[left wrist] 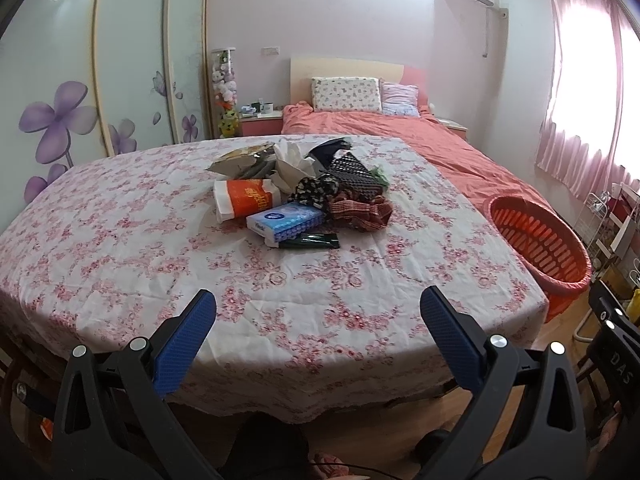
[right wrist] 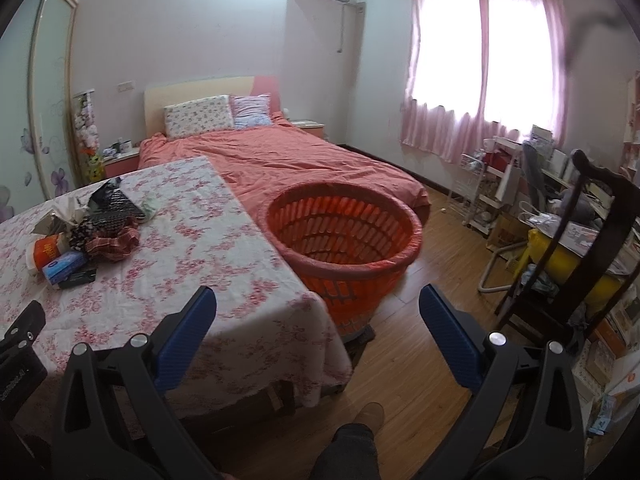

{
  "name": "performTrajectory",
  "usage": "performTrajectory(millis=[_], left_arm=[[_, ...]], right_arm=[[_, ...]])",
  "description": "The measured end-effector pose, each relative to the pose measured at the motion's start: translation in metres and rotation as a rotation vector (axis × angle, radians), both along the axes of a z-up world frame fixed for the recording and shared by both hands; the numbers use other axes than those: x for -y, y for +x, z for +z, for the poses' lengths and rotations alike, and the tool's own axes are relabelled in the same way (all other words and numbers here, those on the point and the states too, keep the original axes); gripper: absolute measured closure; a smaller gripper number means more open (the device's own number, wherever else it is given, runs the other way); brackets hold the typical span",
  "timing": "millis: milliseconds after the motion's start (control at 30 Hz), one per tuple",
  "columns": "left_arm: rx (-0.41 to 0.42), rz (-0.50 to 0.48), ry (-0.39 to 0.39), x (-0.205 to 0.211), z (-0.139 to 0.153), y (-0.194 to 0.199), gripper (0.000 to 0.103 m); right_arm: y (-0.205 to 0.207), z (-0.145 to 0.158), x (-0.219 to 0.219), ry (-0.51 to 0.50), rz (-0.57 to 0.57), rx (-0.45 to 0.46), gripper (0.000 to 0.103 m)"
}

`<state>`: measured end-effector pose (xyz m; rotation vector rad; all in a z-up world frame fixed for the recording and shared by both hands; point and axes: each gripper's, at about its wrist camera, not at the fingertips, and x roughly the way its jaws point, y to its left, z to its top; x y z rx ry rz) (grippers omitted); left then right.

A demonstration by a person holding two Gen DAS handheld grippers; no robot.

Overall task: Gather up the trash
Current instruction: 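Approach the pile of items on the bed with both tools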

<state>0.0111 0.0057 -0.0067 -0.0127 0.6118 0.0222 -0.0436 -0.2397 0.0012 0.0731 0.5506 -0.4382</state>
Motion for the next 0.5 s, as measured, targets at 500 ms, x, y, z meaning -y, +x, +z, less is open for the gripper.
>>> performTrajectory(millis=[500], left_arm=[[-0.093,0.096,-0.068,-0.069,-0.021,0.04,0.002]], right_arm=[[0.067,-0.014,-0.061,0.048,0.222,-0.061,0.004]])
